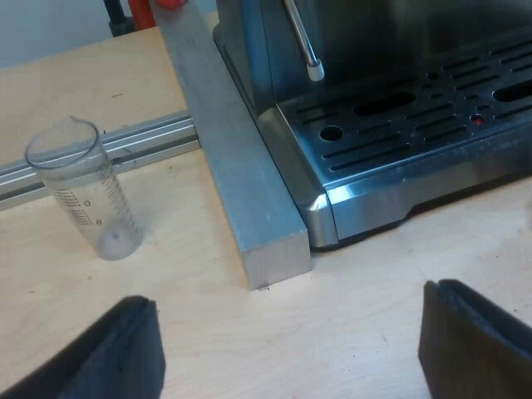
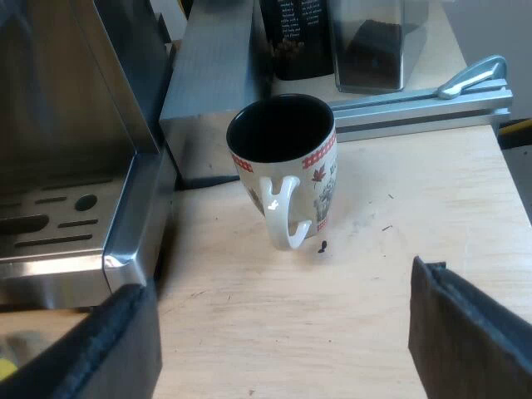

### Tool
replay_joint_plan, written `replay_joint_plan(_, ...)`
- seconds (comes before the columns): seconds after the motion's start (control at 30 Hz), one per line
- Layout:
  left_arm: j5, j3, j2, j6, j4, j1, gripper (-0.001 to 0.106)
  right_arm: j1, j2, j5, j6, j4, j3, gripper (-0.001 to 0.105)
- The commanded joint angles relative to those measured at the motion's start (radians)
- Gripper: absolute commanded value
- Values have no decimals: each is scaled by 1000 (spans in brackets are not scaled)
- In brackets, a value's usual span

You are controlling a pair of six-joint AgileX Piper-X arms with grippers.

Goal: Put the handle in the coffee machine

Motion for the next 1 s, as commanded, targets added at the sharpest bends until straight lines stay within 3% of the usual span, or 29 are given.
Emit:
replay_joint_plan(0.03,6,-2,-137,-1,-5,1,67,0,-28,0,0,-7,-4,65)
replay_joint_plan(0.27,28,-2,-137,-23,-5,1,67,0,-28,0,0,-9,-4,65)
replay_joint_plan(0.43,166,-16,-79,-25,-4,1,67,0,3,0,-11,27,-54,65)
replay_joint_plan(0.6,215,-70,41,-8,-4,1,67,0,67,-19,-41,83,-115,65)
replay_joint_plan(0.67,272,-101,97,-1,-4,1,73,8,117,-65,-31,116,-153,65)
replay_joint_plan(0.73,388,-137,174,-1,-4,1,77,30,175,-108,-28,172,-199,65)
replay_joint_plan(0.87,465,-171,252,4,-4,1,77,84,267,-145,-39,249,-269,65)
replay_joint_plan(0.9,472,-175,269,10,-4,1,77,113,301,-153,-50,272,-290,65)
replay_joint_plan(0.93,512,-205,327,97,-4,1,77,139,330,-154,-54,289,-306,65)
replay_joint_plan(1.0,516,-220,355,137,-4,1,77,183,382,-158,-53,324,-331,65)
